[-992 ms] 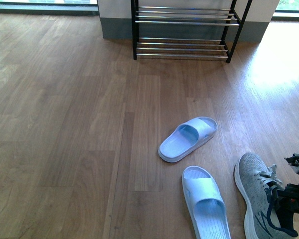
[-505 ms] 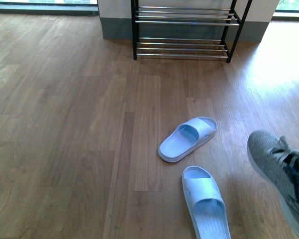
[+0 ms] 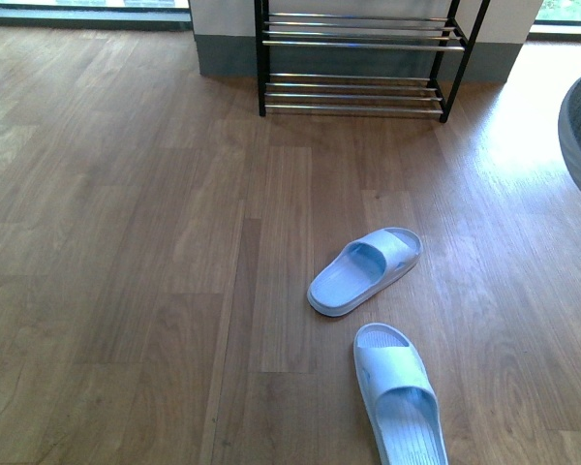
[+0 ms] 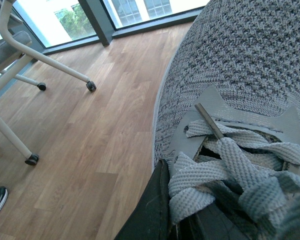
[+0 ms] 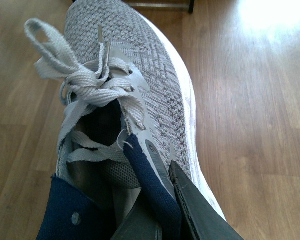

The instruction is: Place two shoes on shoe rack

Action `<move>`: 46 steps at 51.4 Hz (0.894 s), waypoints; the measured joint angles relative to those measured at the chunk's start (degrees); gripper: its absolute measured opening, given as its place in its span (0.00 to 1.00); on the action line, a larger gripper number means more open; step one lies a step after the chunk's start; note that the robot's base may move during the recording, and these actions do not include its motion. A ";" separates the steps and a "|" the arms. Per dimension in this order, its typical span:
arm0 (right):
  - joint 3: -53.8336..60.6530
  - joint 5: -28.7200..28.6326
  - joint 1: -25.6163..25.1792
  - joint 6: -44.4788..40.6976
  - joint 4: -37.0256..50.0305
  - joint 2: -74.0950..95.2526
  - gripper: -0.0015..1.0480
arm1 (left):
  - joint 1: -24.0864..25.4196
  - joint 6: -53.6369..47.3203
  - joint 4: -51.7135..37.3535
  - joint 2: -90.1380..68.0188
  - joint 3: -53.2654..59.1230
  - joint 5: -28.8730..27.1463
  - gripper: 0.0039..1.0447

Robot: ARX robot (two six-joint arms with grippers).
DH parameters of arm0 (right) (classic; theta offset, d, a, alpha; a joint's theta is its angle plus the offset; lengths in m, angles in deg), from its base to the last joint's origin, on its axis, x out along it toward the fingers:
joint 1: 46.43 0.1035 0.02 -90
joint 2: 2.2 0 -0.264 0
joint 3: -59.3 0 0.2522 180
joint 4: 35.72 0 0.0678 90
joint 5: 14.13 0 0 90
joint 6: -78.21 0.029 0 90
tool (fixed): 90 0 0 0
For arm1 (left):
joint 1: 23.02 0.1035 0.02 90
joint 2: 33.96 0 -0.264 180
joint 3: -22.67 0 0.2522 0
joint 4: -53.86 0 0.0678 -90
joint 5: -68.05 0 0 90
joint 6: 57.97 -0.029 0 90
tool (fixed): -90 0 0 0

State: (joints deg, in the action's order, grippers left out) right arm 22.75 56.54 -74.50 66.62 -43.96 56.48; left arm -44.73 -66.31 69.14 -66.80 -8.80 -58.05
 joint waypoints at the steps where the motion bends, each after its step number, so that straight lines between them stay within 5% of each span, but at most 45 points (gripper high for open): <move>1: 0.55 -0.42 -0.20 0.02 -0.68 -2.21 0.01 | 0.00 0.00 0.00 0.00 0.00 0.00 0.01; 13: 5.44 -0.94 -0.11 0.02 -6.05 -21.88 0.01 | 0.00 0.00 0.00 0.00 0.00 0.00 0.01; 46: 5.51 -1.55 0.02 0.04 -6.05 -22.27 0.01 | 0.02 0.00 0.00 0.00 0.00 -0.39 0.01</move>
State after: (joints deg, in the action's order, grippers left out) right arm 28.26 54.99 -74.48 66.66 -50.01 34.21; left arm -44.71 -66.31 69.14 -66.80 -8.80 -58.44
